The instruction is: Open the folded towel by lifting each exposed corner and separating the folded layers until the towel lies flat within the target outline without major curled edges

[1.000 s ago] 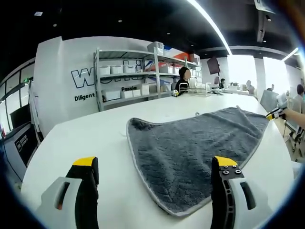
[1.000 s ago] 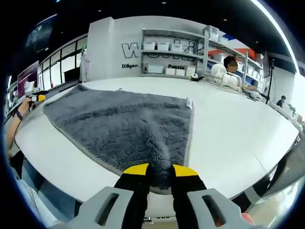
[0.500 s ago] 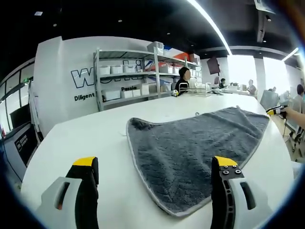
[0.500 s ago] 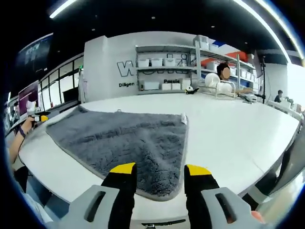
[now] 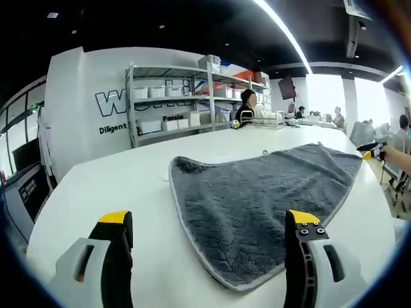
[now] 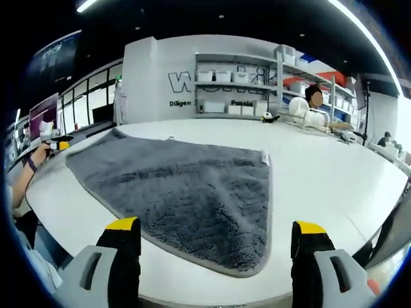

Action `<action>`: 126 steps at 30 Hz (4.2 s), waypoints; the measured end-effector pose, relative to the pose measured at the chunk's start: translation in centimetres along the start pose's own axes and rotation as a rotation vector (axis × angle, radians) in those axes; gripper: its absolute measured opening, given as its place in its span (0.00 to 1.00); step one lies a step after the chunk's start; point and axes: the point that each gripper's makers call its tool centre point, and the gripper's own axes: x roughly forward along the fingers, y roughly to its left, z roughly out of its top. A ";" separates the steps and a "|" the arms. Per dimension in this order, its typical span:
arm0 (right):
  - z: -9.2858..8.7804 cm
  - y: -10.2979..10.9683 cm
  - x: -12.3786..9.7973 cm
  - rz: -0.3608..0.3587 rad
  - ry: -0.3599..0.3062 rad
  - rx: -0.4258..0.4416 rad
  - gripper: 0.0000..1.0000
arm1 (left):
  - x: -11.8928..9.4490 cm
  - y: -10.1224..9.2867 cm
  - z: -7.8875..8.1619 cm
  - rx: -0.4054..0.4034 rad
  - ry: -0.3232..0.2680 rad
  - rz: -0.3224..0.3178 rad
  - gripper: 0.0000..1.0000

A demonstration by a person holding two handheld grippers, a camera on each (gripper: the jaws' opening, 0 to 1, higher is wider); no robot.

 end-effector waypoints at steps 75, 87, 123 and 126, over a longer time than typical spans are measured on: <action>0.9 -1.5 1.8 -0.021 0.011 -0.007 1.00 | 0.4 0.3 0.3 0.000 -0.003 -0.010 0.97; 0.6 -1.7 1.9 -0.022 0.038 -0.015 1.00 | 0.5 0.1 0.3 -0.002 0.000 -0.020 0.97; -0.5 -1.0 2.7 -0.009 0.094 -0.012 1.00 | 0.9 -1.1 -0.7 0.018 0.047 -0.076 0.98; -0.6 -0.9 2.8 -0.008 0.097 -0.013 1.00 | 0.9 -1.1 -0.7 0.020 0.046 -0.076 0.98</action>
